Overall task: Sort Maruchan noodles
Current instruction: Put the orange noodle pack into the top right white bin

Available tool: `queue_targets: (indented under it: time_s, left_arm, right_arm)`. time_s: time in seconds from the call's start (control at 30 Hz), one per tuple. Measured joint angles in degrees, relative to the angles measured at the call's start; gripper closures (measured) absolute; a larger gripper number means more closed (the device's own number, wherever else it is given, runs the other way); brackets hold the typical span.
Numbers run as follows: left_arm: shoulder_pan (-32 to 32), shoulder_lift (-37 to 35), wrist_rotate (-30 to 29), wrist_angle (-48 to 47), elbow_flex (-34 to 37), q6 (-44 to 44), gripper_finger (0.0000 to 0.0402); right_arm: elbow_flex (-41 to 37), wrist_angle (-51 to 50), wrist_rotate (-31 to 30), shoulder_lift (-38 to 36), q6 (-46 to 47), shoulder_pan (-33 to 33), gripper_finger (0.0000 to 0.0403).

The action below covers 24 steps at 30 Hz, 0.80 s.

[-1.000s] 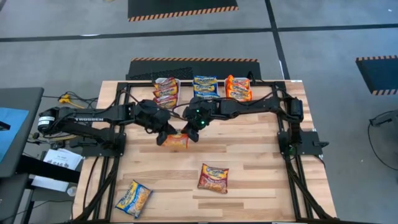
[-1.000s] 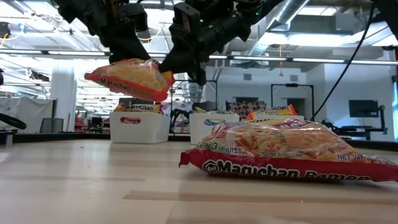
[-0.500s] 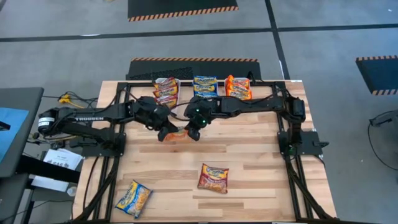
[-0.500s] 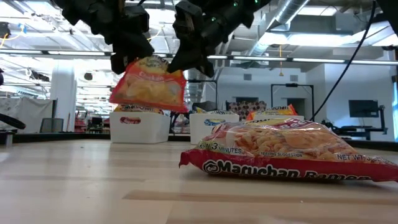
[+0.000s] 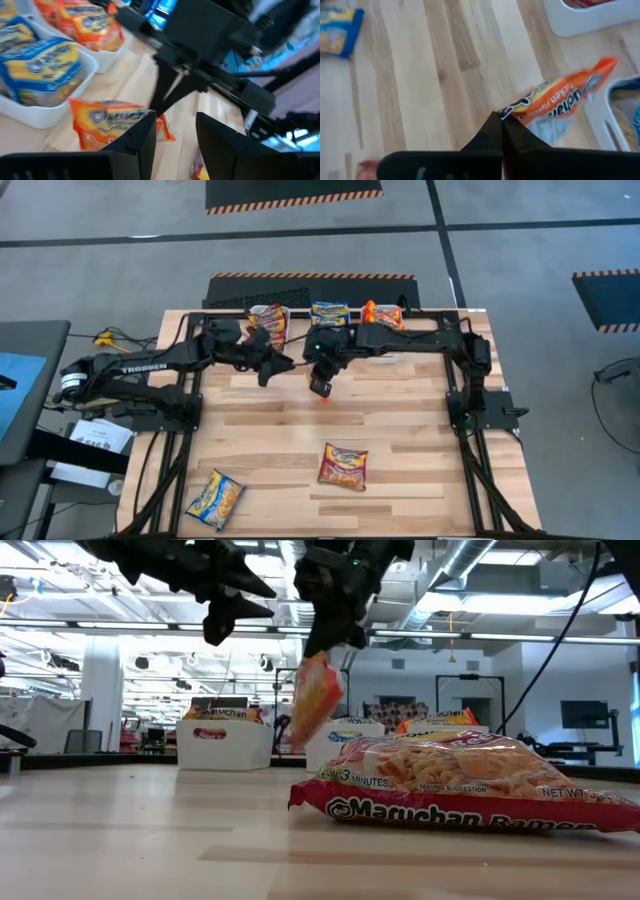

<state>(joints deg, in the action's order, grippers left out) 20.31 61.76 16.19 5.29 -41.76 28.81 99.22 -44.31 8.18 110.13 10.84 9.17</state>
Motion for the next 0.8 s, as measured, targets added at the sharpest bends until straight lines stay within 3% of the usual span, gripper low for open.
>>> queue_targets:
  time_s: [0.37,0.8]
  left_arm:
    - [5.4,0.0,2.7,1.0,0.0,1.8,0.0278]
    - [10.4,0.1,1.6,2.2,0.1,2.3,0.0278]
  right_arm:
    - [6.5,-18.1,-5.3,-0.9,-9.8,4.4,0.0398]
    - [6.7,-29.0,-10.2,-13.3,-21.4,17.7,0.0398]
